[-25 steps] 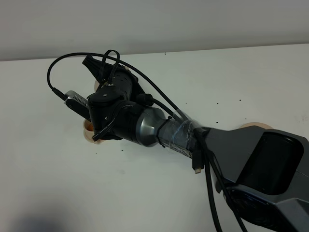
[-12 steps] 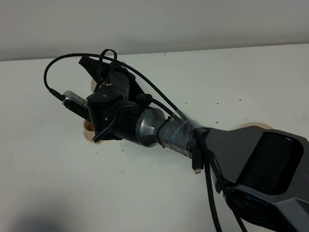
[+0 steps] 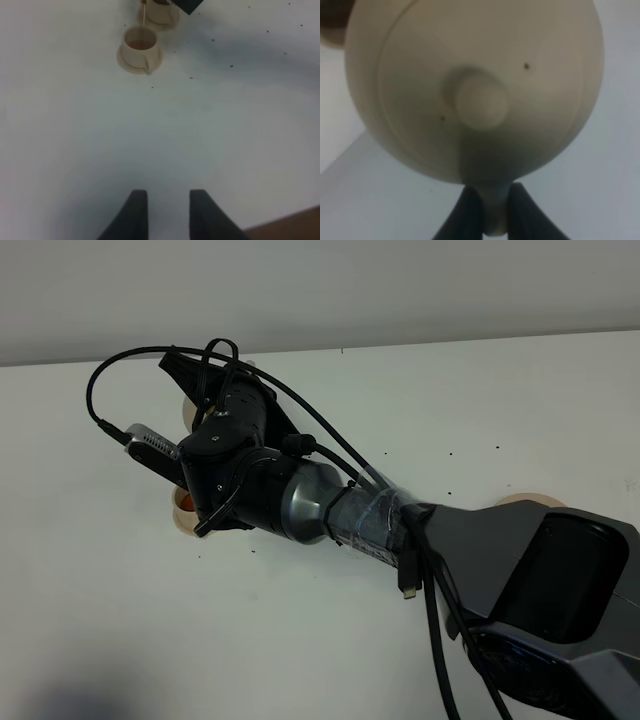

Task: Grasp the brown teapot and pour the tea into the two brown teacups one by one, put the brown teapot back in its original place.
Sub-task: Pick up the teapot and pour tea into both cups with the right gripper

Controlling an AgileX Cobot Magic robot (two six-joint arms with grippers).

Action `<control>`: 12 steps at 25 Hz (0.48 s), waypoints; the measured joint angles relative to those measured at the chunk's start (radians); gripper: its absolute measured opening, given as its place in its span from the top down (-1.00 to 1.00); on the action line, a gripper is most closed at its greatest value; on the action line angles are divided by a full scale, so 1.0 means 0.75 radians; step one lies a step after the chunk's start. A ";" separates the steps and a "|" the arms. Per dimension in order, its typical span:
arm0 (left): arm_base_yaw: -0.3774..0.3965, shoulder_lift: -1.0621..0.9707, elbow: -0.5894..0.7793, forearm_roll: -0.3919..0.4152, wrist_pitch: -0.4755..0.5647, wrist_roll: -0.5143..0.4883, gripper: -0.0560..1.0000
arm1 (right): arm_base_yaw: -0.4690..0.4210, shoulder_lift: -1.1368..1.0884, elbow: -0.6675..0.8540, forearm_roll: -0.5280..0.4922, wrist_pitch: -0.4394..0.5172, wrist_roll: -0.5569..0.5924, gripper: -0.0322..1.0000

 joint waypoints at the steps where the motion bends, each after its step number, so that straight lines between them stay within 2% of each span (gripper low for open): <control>1: 0.000 0.000 0.000 0.000 0.000 0.000 0.46 | 0.001 0.000 0.000 -0.003 -0.001 0.003 0.73; 12: 0.000 0.000 0.000 0.000 0.000 0.000 0.46 | 0.014 0.000 0.000 -0.020 0.000 0.033 0.73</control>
